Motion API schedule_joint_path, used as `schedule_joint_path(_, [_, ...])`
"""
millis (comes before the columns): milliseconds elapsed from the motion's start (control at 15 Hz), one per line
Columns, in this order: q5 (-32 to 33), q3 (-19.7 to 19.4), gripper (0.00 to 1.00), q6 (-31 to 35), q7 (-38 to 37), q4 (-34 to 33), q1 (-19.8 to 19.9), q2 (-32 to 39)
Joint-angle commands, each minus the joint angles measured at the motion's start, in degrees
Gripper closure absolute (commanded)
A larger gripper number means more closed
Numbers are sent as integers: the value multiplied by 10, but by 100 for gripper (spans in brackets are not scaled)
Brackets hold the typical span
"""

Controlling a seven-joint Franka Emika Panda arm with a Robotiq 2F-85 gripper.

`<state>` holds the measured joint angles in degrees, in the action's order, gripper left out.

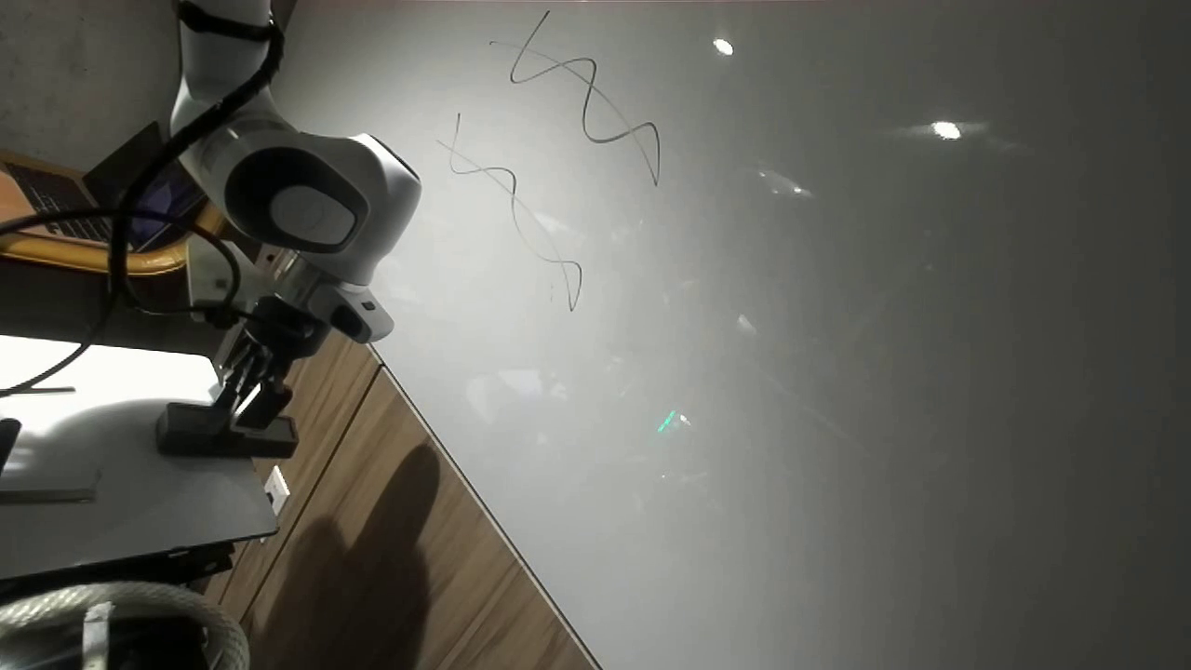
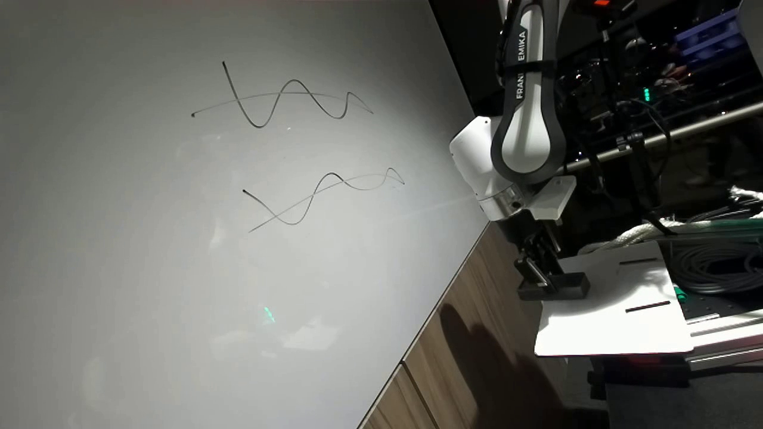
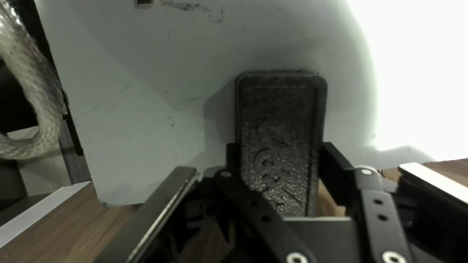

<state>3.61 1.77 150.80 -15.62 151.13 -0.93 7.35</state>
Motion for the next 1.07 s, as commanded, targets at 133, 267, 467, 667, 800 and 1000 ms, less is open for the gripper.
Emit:
schedule_joint_path(133, [13,-12,72,7,4,-3,-8,1])
schedule_joint_path(267, [9,-10,72,6,6,-2,-8,-3])
schedule_joint_path(467, [21,-10,72,3,-2,1,-14,-20])
schedule_joint_path(667, [61,-8,72,-1,-23,5,-26,-43])
schedule_joint_path(800, [88,-3,72,-4,-37,9,-34,-65])
schedule_joint_path(1000, [111,10,72,-8,-49,9,-42,-94])
